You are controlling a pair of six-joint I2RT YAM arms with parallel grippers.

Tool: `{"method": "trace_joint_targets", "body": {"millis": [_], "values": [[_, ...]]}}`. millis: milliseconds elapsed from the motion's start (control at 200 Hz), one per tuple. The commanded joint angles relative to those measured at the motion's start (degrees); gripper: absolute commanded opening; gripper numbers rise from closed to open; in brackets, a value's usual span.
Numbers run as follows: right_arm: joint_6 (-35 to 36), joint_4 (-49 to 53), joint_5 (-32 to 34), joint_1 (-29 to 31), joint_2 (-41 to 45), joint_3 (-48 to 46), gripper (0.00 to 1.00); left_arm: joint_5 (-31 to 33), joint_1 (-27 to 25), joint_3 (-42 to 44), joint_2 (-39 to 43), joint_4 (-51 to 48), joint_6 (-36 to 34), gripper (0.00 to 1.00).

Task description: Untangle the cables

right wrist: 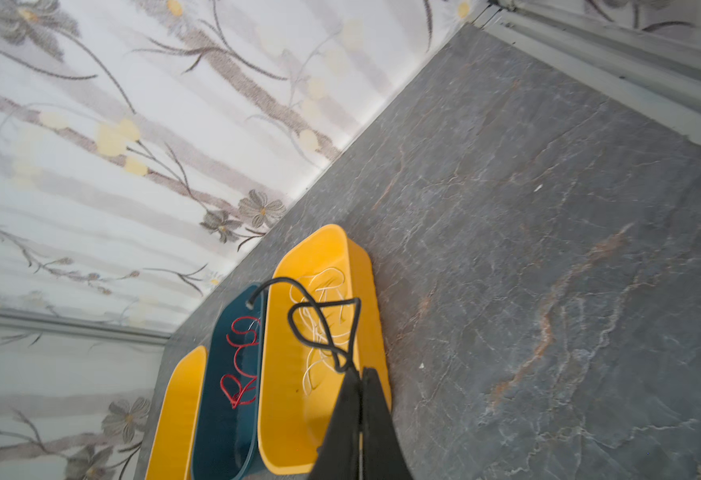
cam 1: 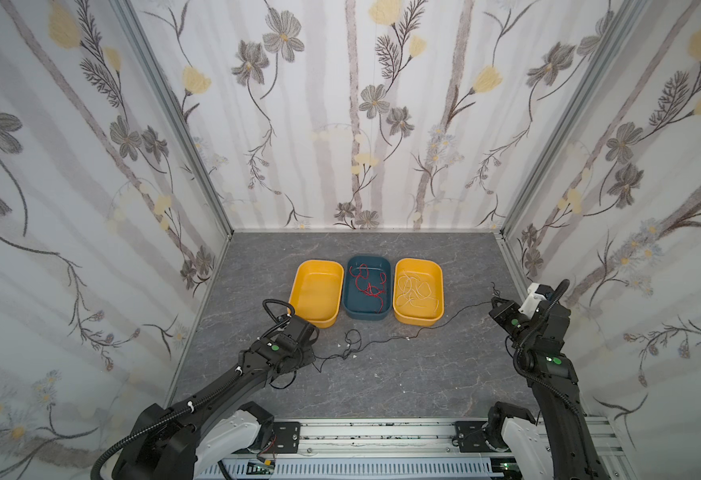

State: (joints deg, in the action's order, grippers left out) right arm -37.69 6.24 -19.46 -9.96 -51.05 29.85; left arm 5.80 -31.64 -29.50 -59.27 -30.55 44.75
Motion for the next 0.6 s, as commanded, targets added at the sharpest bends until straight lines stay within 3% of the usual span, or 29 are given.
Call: {"method": "trace_joint_targets", "body": {"millis": [0, 195, 395, 485, 600], "values": [[0.84, -4.09, -3.77, 4.99, 0.33, 0.60, 0.00, -1.49, 0.02, -1.03, 0.60, 0.84, -2.93, 0.36], [3.67, -2.94, -3.87, 18.39, 0.42, 4.50, 0.00, -5.48, 0.04, -3.40, 0.35, 1.17, -6.47, 0.52], [3.73, -3.88, -3.82, 25.26, -1.56, 6.85, 0.00, -6.43, -1.05, -8.03, -2.14, -2.25, -10.26, 0.71], [3.60, -4.65, -3.77, 28.15, -2.23, 7.49, 0.00, -7.50, -2.28, -9.08, -2.31, -1.19, -11.89, 0.74], [3.17, -5.98, -5.69, 30.42, -2.70, 8.20, 0.00, -13.97, -6.10, -8.75, -2.28, 7.74, -14.94, 0.72]]}}
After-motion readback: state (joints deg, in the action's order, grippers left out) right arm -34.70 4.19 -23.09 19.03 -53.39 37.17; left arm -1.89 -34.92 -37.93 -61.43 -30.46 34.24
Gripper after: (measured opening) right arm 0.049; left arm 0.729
